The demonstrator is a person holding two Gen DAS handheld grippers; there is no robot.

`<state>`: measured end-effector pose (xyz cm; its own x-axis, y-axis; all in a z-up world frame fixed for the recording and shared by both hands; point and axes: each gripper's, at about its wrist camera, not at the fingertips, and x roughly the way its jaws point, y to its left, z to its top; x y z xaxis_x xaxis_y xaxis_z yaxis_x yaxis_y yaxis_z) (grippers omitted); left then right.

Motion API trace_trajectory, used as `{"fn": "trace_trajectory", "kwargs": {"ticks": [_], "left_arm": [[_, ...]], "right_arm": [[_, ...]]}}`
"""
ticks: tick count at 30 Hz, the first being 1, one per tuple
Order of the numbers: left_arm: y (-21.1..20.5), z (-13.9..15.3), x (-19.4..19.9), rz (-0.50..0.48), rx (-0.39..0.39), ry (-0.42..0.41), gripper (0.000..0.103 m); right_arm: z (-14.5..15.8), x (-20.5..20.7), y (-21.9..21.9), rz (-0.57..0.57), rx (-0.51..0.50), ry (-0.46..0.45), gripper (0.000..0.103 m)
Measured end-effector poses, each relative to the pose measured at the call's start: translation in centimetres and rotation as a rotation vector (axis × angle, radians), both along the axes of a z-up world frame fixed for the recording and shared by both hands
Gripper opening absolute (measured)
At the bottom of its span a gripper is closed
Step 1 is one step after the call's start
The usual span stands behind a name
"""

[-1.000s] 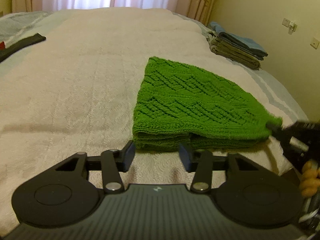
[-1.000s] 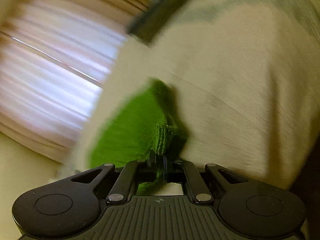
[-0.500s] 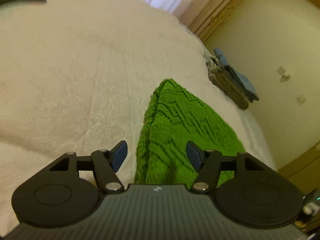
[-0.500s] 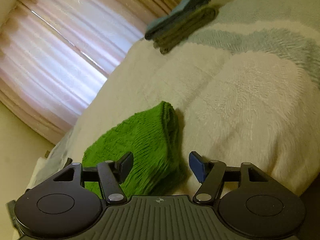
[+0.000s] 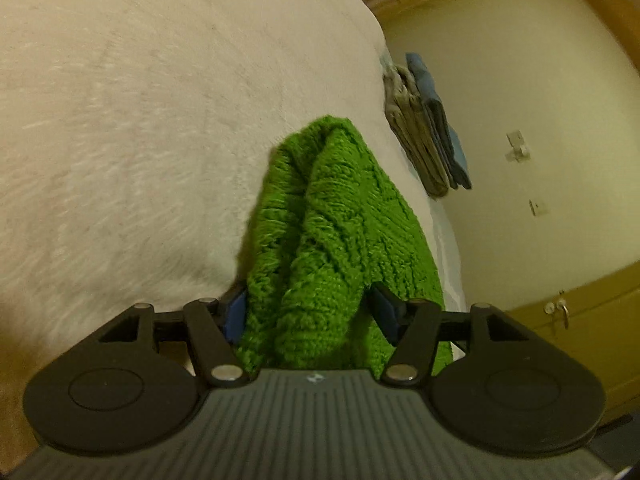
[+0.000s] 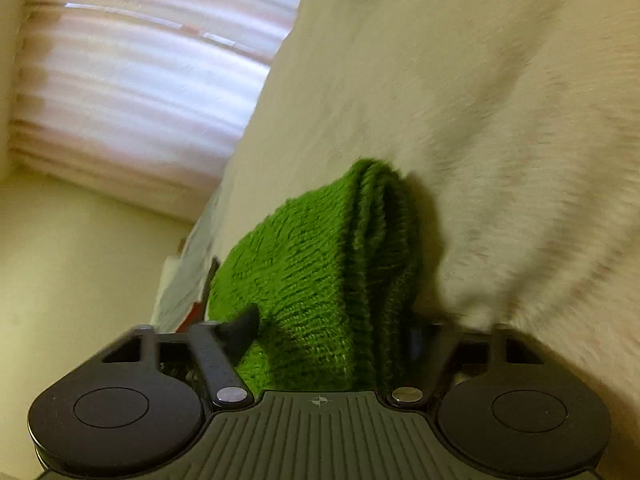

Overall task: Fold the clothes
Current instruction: 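Grasp the vest side with both tools and lift it to fold, then carry the lifted green vest with both tools toward the blue towel stack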

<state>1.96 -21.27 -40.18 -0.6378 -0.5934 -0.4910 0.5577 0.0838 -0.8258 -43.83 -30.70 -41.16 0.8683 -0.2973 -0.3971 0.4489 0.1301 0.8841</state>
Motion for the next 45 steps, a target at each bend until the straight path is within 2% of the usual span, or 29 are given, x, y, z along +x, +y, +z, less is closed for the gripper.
{"fn": "trace_trajectory", "kwargs": {"ticks": [2,4,5,7,8,10,12,19,22,25,28,33,41,45], "left_arm": [[-0.6,-0.1,-0.2,-0.014,0.012,-0.002,0.046],[-0.9,0.2,-0.6,-0.027,0.021,-0.026,0.036],[-1.1,0.6,-0.9,-0.028,0.030,-0.043,0.030],[-1.4,2.1,-1.6,-0.034,0.042,-0.101,0.026],[-1.6,3.2,-2.2,-0.045,0.043,-0.155,0.024],[-1.7,5.4,-3.1,-0.056,0.043,-0.219,0.023],[-1.8,8.0,-3.7,-0.059,0.045,-0.239,0.022],[-2.8,19.4,-5.5,-0.093,-0.017,-0.208,0.023],[-4.2,23.6,-7.0,-0.118,-0.063,-0.196,0.023],[-6.1,26.6,-8.9,-0.149,-0.113,-0.194,0.023],[-8.4,28.1,-11.4,-0.180,-0.135,-0.192,0.023],[-13.0,28.8,-16.4,-0.205,-0.131,-0.193,0.022],[-22.1,27.5,-23.9,-0.162,-0.080,-0.191,0.023],[-28.2,27.6,-26.9,-0.153,-0.101,-0.196,0.023]], "right_arm": [[-0.9,0.2,-0.3,-0.008,0.050,-0.019,0.039],[-0.3,0.2,-0.2,-0.030,0.072,0.020,0.035],[0.3,0.4,-0.1,-0.042,0.084,0.049,0.032],[2.4,1.1,0.0,-0.055,0.083,0.138,0.030],[3.8,1.5,0.1,-0.061,0.082,0.174,0.030],[6.5,2.1,0.2,-0.076,0.079,0.229,0.029],[9.8,2.0,0.3,-0.092,0.077,0.260,0.029],[22.6,-0.1,-0.2,-0.148,0.023,0.283,0.029],[26.6,-0.4,-0.7,-0.199,-0.012,0.283,0.029],[29.5,-2.4,-1.5,-0.249,-0.043,0.274,0.030],[31.3,-4.4,-3.4,-0.286,-0.044,0.275,0.030],[31.5,-9.1,-8.2,-0.292,-0.020,0.264,0.030],[30.6,-16.2,-19.6,-0.237,-0.003,0.279,0.030],[31.0,-18.5,-25.8,-0.232,-0.034,0.275,0.030]]}}
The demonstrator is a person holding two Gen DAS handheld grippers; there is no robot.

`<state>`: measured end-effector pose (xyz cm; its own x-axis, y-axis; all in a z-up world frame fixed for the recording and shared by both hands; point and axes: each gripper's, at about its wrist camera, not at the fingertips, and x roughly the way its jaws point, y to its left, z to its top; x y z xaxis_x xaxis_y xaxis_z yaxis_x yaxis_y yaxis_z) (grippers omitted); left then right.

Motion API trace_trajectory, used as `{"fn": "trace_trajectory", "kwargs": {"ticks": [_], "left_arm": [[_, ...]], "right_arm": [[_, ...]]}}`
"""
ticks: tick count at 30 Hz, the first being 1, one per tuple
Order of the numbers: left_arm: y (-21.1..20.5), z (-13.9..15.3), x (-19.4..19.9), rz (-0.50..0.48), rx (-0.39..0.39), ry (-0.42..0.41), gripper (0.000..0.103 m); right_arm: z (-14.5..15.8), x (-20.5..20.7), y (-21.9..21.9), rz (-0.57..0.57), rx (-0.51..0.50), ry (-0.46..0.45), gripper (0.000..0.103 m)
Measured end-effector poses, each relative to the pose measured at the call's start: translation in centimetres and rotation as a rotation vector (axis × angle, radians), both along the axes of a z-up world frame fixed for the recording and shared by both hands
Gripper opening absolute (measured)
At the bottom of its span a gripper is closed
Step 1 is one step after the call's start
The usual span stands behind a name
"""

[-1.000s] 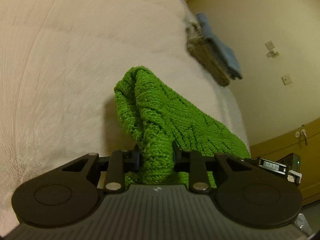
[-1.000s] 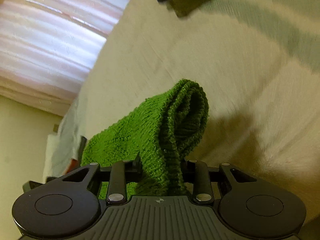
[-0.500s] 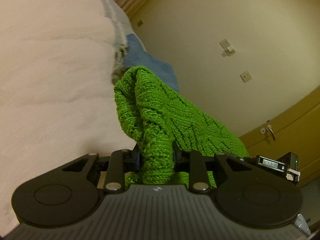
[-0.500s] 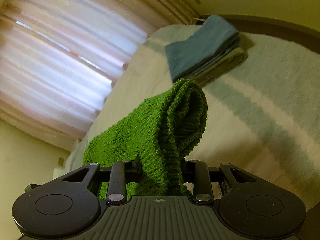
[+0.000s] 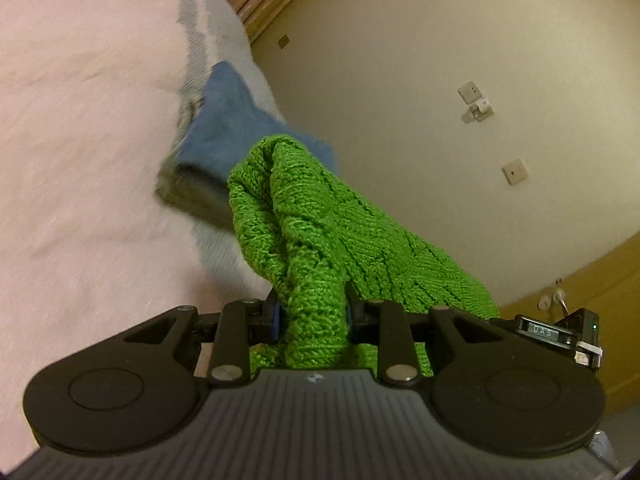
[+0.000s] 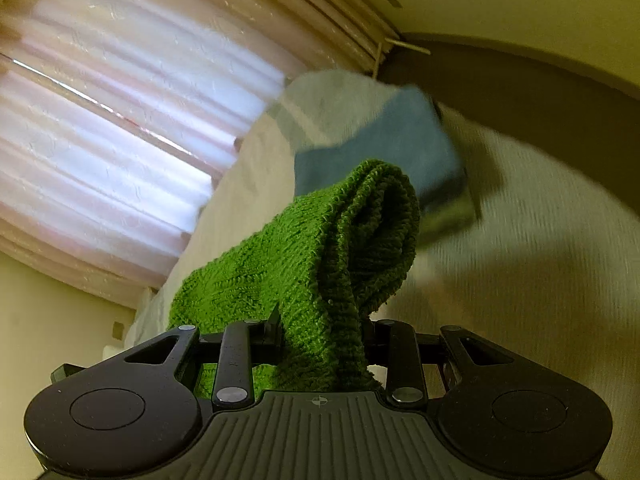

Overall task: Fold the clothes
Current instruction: 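Carry the lifted green vest with both tools toward the blue towel stack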

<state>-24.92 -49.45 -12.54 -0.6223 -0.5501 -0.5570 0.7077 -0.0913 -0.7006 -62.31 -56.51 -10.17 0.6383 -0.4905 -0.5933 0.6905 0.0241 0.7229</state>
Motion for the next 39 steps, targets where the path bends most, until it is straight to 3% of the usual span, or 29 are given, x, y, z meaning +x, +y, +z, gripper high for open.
{"fn": "trace_trajectory", "kwargs": {"ticks": [11,18,30,39], "left_arm": [[-17.4,2.9,-3.8,0.027,-0.112,-0.027,0.023],[-25.1,1.7,-4.3,0.019,-0.114,-0.047,0.023],[-29.6,-6.4,-3.3,0.005,0.028,-0.068,0.023],[-31.1,-10.4,-2.9,0.002,0.049,-0.082,0.023]], "right_arm": [[1.9,-1.3,-17.0,0.022,-0.127,-0.037,0.030],[-1.2,-1.4,-23.8,0.024,-0.111,-0.049,0.030],[-9.2,-1.7,-27.3,0.027,0.026,-0.033,0.030],[-13.1,-1.5,-27.9,0.032,0.060,-0.023,0.030]]}}
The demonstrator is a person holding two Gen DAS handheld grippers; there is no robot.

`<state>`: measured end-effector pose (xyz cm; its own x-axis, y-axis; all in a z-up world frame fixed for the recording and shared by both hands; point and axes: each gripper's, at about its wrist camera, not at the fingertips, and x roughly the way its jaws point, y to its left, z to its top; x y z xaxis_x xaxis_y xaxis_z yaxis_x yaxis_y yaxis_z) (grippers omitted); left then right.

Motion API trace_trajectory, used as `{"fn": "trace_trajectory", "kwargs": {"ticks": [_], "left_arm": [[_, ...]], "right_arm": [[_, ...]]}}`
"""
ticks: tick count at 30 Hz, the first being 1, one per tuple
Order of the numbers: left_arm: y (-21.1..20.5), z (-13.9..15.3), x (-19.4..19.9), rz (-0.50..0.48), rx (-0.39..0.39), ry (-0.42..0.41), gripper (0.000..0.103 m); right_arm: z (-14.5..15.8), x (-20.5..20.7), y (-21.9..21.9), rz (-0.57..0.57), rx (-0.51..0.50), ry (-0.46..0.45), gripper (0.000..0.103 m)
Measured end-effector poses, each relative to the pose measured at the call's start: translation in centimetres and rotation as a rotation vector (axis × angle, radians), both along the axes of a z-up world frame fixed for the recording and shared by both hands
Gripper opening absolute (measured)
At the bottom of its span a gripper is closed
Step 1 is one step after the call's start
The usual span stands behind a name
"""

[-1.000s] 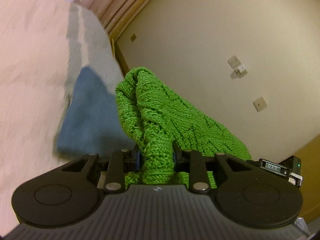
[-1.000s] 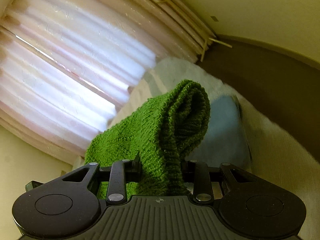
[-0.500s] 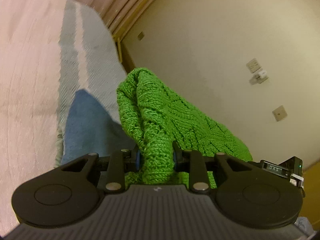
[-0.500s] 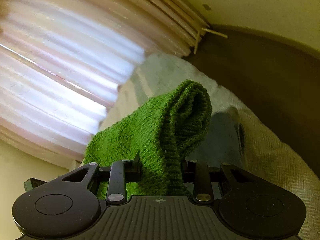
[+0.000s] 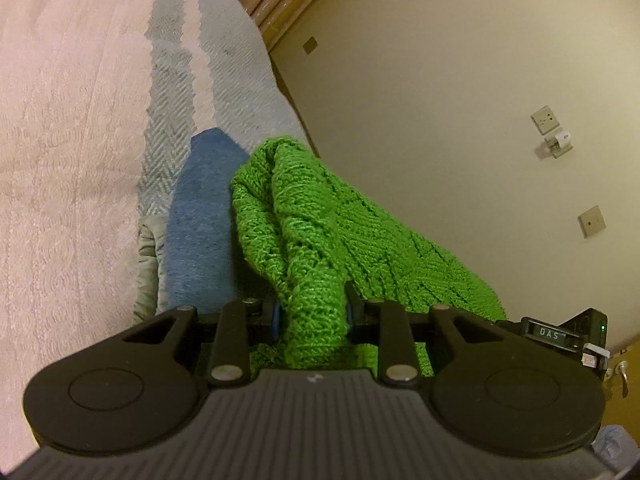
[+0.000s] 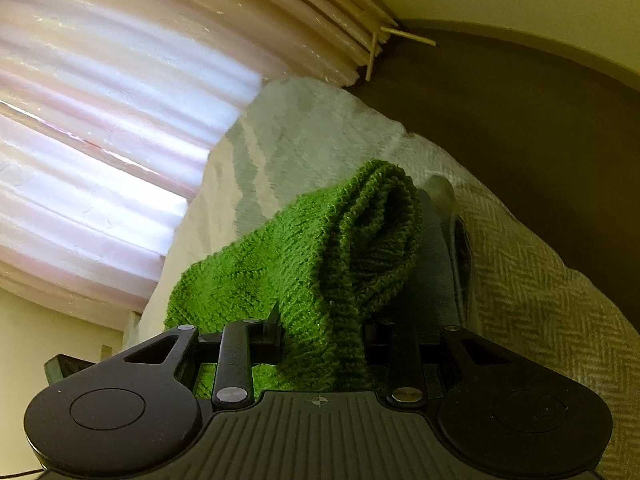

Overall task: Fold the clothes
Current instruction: 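Carry the lifted green vest with both tools toward the blue towel stack, then lower the green vest onto the blue towel stack with both tools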

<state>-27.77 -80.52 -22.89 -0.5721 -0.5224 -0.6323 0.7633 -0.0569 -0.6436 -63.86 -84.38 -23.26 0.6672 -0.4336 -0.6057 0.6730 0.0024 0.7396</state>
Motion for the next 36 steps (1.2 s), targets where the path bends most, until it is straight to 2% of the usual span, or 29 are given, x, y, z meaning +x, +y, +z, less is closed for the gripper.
{"fn": "trace_trajectory", "kwargs": {"ticks": [4,8,10,11,13,15,17,19,21,25,27,29,32,36], "left_arm": [[-0.3,-1.5,-0.2,-0.015,0.013,-0.049,0.026],[-0.1,-2.3,0.0,0.001,0.031,-0.078,0.035],[0.2,-1.7,0.4,0.013,0.025,-0.104,0.036],[0.4,-1.2,0.5,0.015,0.016,-0.126,0.037],[0.9,0.4,0.8,0.023,-0.010,-0.193,0.038],[1.1,2.1,1.0,0.034,-0.047,-0.243,0.031],[0.7,4.0,0.7,0.042,-0.116,-0.283,0.022],[-0.3,5.5,0.0,0.038,-0.171,-0.302,0.019],[-1.8,6.2,-1.2,0.007,-0.209,-0.322,0.019],[-4.6,3.8,-3.9,-0.067,-0.198,-0.394,0.012],[-5.0,1.5,-4.8,-0.079,-0.186,-0.464,0.009],[-4.3,-0.6,-5.1,-0.072,-0.183,-0.498,0.009],[-3.1,-1.6,-5.4,-0.068,-0.201,-0.510,0.009],[-2.4,-0.7,-5.0,-0.059,-0.208,-0.504,0.008]], "right_arm": [[-1.2,-0.1,0.6,-0.003,0.022,0.033,0.033],[-0.4,0.2,1.2,-0.008,0.013,0.119,0.046],[1.5,0.5,2.1,-0.019,-0.056,0.245,0.058],[2.5,0.7,2.5,-0.024,-0.092,0.309,0.060],[4.2,0.9,3.3,-0.037,-0.158,0.425,0.060],[5.8,1.0,3.6,-0.069,-0.209,0.505,0.060],[7.0,1.5,3.4,-0.085,-0.264,0.536,0.060],[8.0,2.8,3.3,-0.069,-0.311,0.555,0.059],[8.2,4.6,2.7,-0.032,-0.339,0.604,0.051],[5.8,7.6,2.0,0.007,-0.351,0.716,0.045],[3.4,8.6,1.4,0.035,-0.330,0.778,0.045],[1.8,9.1,1.2,0.062,-0.327,0.827,0.045],[0.2,9.3,0.8,0.086,-0.342,0.868,0.045],[1.6,8.3,1.3,0.065,-0.365,0.827,0.045]]}}
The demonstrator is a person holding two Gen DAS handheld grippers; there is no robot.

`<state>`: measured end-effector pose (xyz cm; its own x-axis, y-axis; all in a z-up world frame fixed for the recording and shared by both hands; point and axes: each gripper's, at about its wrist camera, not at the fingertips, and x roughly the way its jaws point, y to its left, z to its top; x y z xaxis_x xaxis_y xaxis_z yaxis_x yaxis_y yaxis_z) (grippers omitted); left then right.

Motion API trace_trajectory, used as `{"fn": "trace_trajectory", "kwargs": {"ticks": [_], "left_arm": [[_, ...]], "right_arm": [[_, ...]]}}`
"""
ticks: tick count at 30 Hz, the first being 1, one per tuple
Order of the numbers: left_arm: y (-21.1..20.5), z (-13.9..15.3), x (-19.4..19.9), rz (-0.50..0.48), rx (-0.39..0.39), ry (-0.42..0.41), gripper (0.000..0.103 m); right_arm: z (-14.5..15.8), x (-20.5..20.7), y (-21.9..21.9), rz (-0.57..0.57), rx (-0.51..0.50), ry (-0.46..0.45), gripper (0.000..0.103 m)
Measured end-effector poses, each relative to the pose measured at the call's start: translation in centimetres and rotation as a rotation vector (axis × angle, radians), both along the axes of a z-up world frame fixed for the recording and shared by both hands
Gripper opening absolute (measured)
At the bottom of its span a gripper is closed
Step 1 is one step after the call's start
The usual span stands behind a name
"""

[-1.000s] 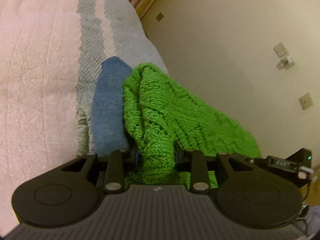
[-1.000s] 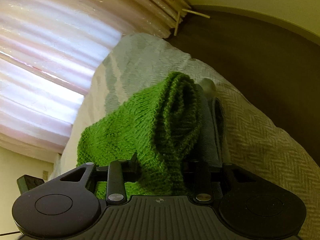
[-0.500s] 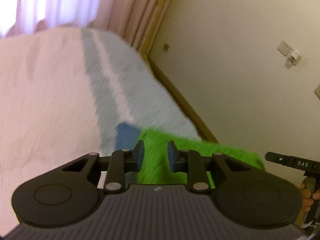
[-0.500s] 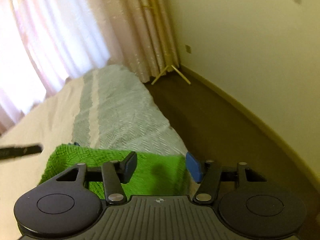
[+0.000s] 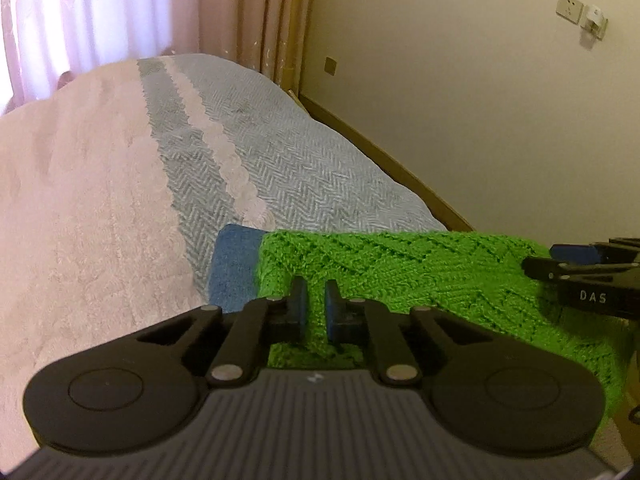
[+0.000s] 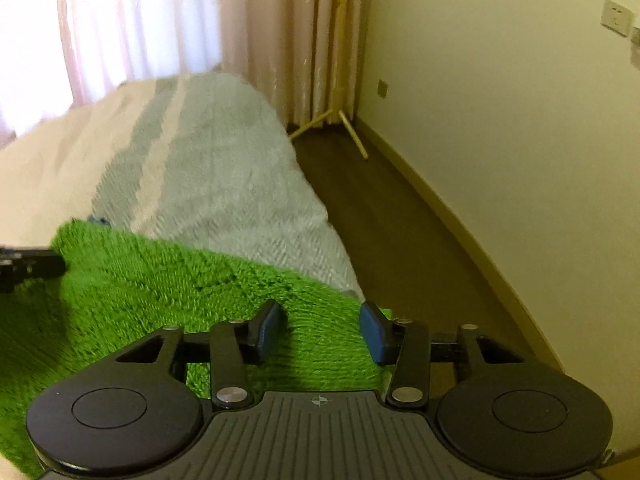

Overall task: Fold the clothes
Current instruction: 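Lower the green vest onto the blue towel stack with both tools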

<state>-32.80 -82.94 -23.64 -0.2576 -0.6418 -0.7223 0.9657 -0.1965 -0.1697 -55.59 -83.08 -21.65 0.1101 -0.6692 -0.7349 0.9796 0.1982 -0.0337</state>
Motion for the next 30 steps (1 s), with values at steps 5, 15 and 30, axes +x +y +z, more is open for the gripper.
{"fn": "trace_trajectory", "kwargs": {"ticks": [5,15,30], "left_arm": [[3.8,2.1,1.1,-0.022,-0.025,0.029,0.007],[10.7,0.4,1.2,-0.038,0.036,-0.025,0.007],[13.1,1.4,0.3,0.024,0.071,-0.091,0.007]], "right_arm": [[3.2,-1.3,3.7,0.000,-0.046,-0.095,0.045],[-0.4,-0.9,9.5,-0.017,0.110,-0.061,0.045],[0.8,0.9,11.4,0.000,0.156,-0.062,0.045]]}}
